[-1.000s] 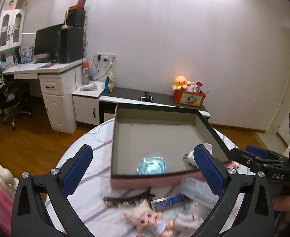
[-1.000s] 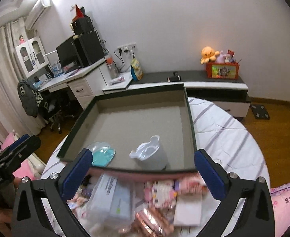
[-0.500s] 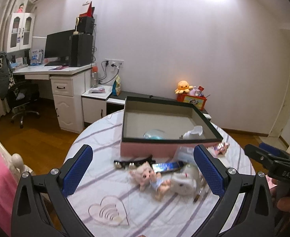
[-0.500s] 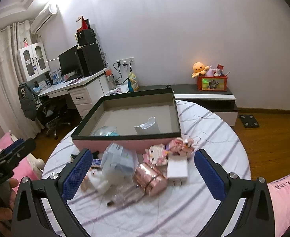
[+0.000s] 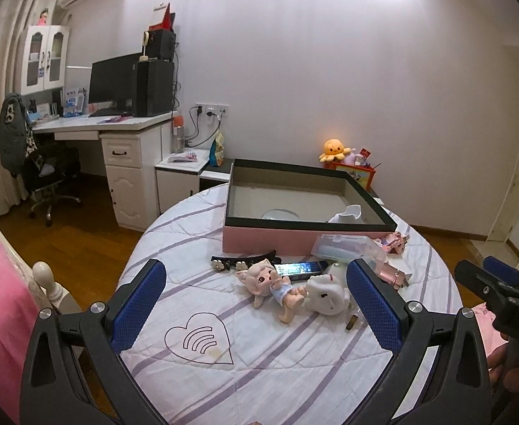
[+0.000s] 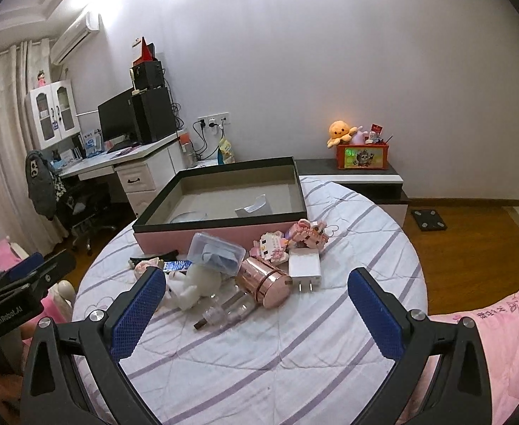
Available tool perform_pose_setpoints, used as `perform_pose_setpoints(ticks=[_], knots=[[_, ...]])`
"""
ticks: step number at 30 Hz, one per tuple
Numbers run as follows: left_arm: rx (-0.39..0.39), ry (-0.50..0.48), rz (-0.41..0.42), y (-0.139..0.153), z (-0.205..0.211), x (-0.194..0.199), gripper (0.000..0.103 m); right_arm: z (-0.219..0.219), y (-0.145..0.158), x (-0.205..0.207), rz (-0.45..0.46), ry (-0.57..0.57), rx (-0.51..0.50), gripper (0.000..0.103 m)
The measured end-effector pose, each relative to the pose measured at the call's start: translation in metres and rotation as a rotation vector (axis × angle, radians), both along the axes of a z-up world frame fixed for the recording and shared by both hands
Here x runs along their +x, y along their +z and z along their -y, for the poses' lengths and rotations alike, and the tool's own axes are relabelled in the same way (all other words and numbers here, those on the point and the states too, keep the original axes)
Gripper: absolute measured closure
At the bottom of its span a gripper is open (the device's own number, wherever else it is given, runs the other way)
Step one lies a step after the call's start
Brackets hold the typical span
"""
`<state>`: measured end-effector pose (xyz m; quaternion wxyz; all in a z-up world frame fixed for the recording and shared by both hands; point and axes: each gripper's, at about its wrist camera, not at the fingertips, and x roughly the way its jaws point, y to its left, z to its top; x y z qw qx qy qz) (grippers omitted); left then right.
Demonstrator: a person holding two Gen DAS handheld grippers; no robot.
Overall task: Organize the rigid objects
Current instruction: 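Move both tools back toward the remaining items on the bed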
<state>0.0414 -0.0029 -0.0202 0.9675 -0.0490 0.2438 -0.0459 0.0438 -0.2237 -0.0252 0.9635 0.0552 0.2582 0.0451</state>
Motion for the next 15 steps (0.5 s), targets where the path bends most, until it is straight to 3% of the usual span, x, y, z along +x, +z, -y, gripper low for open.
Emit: perform_pose_setpoints(ticks=[15], knots=[[-0.012, -0.013, -0.027, -0.009, 0.002, -0.002, 0.0, -0.007, -0.01, 0.001, -0.031, 0.025, -0.022, 0.0]])
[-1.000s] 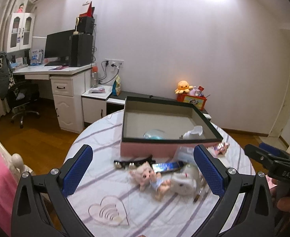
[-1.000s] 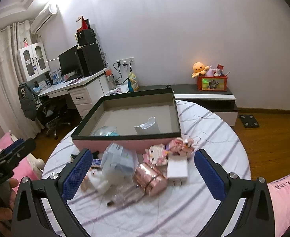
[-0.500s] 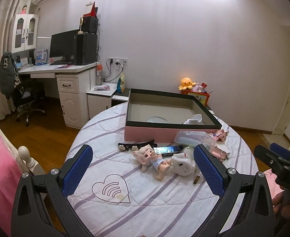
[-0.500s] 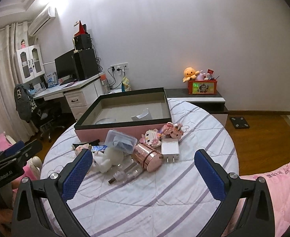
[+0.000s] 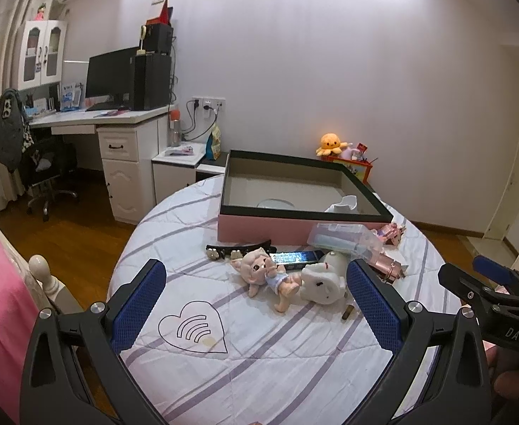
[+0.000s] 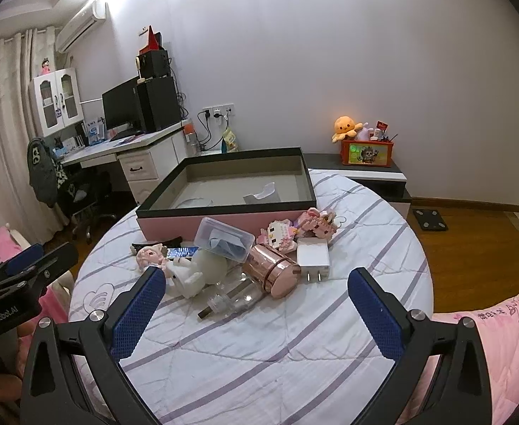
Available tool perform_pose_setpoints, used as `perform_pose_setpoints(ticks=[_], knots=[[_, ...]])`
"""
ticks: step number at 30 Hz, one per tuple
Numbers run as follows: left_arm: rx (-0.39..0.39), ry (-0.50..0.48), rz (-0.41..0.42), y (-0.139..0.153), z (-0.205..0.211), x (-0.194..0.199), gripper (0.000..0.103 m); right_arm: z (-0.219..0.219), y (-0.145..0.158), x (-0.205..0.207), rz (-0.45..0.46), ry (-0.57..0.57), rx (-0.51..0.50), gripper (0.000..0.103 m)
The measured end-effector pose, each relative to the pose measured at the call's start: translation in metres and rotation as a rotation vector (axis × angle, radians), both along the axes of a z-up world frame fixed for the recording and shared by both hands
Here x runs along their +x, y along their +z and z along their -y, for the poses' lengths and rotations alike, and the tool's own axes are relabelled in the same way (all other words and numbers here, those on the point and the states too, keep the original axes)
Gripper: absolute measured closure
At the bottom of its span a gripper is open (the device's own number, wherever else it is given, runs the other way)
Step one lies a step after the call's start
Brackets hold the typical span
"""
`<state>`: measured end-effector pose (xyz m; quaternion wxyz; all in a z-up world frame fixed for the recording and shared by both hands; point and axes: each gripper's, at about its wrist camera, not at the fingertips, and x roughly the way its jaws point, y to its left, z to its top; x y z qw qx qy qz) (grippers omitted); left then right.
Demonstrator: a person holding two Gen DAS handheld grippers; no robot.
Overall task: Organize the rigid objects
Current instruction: 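Move both tools back toward the remaining items on the bed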
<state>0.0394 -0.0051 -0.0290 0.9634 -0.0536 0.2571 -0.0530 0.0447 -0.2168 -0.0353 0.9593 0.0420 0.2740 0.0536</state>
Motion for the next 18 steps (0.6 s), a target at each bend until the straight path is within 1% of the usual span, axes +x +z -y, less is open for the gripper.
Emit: perform_pose_setpoints(ticks=[5, 9, 15, 18], knots=[[0.003, -0.005, -0.014, -0.006, 0.002, 0.004, 0.0, 0.002, -0.006, 0.005, -0.021, 0.002, -0.003, 0.0], [0.013, -0.005, -0.051, -0.019, 0.003, 0.012, 0.0, 0.006, -0.015, 0.013, -0.052, -0.003, -0.003, 0.0], [0.036, -0.002, -0.12, -0.043, 0.004, 0.039, 0.0, 0.018, -0.033, 0.031, -0.105, -0.027, 0.003, 0.0], [0.03, 0.004, -0.15, -0.052, 0.002, 0.057, 0.0, 0.025, -0.041, 0.044, -0.141, -0.04, -0.005, 0.0]])
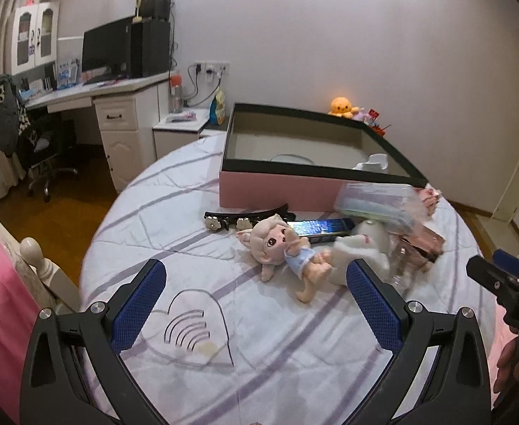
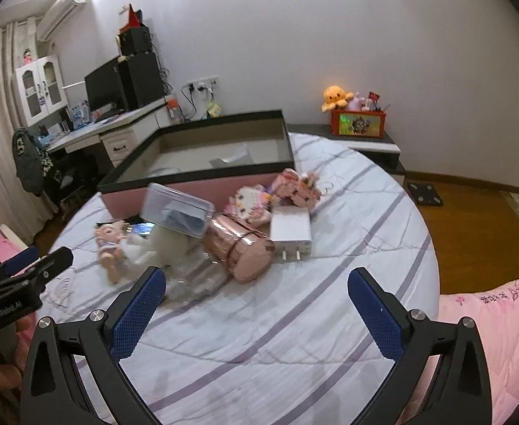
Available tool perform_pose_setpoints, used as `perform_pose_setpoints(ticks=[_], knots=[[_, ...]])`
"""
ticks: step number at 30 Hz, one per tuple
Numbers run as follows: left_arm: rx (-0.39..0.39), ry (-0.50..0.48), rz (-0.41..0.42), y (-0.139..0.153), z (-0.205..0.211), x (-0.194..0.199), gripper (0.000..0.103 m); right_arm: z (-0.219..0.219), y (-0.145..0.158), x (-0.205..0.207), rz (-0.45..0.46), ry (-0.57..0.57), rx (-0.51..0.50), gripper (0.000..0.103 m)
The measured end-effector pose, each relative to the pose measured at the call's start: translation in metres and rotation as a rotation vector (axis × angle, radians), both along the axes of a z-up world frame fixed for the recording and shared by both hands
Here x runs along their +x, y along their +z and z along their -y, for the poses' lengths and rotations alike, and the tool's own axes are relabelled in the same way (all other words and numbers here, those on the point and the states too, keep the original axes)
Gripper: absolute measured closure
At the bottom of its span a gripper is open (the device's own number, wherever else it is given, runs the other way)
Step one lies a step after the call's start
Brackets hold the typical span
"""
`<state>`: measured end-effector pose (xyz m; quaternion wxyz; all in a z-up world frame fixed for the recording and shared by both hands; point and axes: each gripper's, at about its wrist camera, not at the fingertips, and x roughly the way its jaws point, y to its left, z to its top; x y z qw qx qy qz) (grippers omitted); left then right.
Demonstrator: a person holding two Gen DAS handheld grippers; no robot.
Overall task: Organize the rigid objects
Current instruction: 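Move both tools back toward the remaining items on the bed, then grasp the doll figurine with left tool while right tool grasps rose-gold jar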
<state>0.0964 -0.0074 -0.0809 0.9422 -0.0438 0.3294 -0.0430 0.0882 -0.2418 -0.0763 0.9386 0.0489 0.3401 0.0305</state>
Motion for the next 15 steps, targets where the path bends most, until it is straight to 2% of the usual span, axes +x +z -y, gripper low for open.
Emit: perform_pose_setpoints(ticks=[6, 11, 15], knots=[[-0.01, 0.015, -0.061, -0.016, -0.001, 0.031, 0.0, 0.013, -0.014, 0.026, -0.053, -0.019, 0.016, 0.0], [-0.006, -0.004, -0.113, -0.03, 0.006, 0.051, 0.0, 0.005, -0.018, 0.041, -0.065, 0.053, 0.026, 0.0], [-0.018, -0.019, -0.141, -0.033, 0.011, 0.061, 0.0, 0.001, -0.026, 0.05, -0.085, 0.091, 0.047, 0.005]])
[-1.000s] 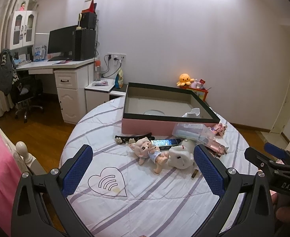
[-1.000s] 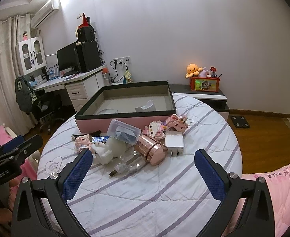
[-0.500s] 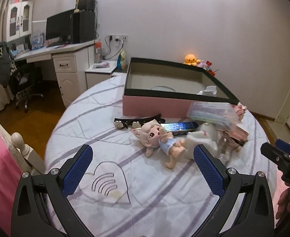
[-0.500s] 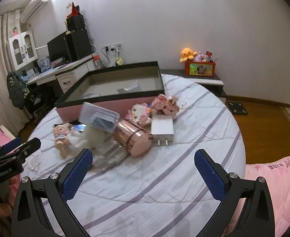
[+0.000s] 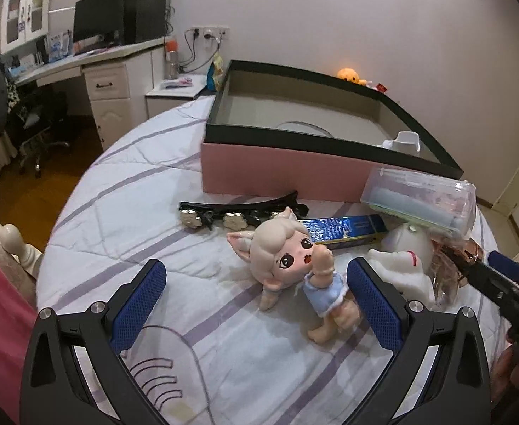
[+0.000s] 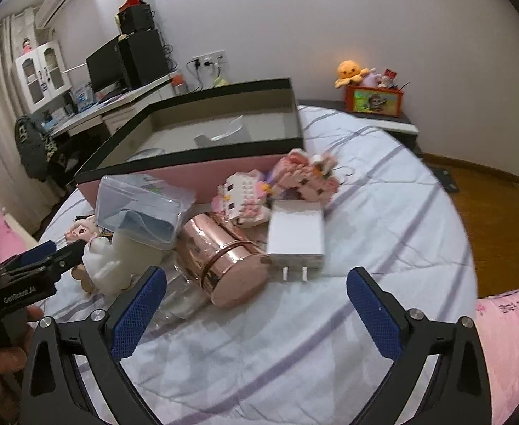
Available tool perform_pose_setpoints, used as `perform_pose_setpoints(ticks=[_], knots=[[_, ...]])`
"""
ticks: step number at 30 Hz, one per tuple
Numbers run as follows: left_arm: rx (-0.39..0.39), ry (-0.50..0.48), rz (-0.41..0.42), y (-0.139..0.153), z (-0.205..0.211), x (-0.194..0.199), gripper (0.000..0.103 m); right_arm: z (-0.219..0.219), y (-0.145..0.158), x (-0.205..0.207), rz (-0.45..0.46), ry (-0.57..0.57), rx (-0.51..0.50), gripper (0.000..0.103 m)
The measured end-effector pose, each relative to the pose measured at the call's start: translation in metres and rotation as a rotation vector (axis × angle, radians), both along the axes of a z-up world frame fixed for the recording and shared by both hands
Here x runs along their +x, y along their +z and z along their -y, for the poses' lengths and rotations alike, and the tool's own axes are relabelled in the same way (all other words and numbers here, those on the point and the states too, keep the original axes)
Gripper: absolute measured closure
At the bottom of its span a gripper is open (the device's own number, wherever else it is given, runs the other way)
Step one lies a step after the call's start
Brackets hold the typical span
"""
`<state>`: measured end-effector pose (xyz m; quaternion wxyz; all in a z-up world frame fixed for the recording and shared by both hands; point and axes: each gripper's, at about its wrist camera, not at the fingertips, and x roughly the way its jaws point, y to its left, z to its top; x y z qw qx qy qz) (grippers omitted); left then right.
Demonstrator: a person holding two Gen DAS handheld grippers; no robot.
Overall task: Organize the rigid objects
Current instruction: 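Grasp the doll figurine with left tool while right tool grasps rose-gold jar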
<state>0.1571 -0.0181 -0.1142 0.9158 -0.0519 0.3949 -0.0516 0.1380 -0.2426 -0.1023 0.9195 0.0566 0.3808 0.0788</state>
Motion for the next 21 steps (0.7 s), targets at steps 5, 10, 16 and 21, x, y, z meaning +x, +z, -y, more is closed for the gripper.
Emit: perform_pose_setpoints(ticks=[5, 10, 16, 21], knots=[[-0.013, -0.049, -0.031, -0.003, 0.008, 0.008, 0.004, 0.005, -0.006, 0.009, -0.002, 0.04, 0.04, 0.024], [-0.08, -0.086, -0.063, -0.006, 0.015, 0.017, 0.028, 0.003, -0.001, 0.01, 0.013, 0.084, 0.012, 0.03], [-0.08, -0.063, -0.064, -0.004, 0.014, 0.022, 0.019, 0.0, 0.007, 0.003, 0.047, 0.121, 0.002, 0.034], [-0.115, -0.111, -0.053, -0.005, 0.012, 0.02, 0.03, -0.011, -0.002, 0.007, 0.028, 0.142, 0.011, 0.037]])
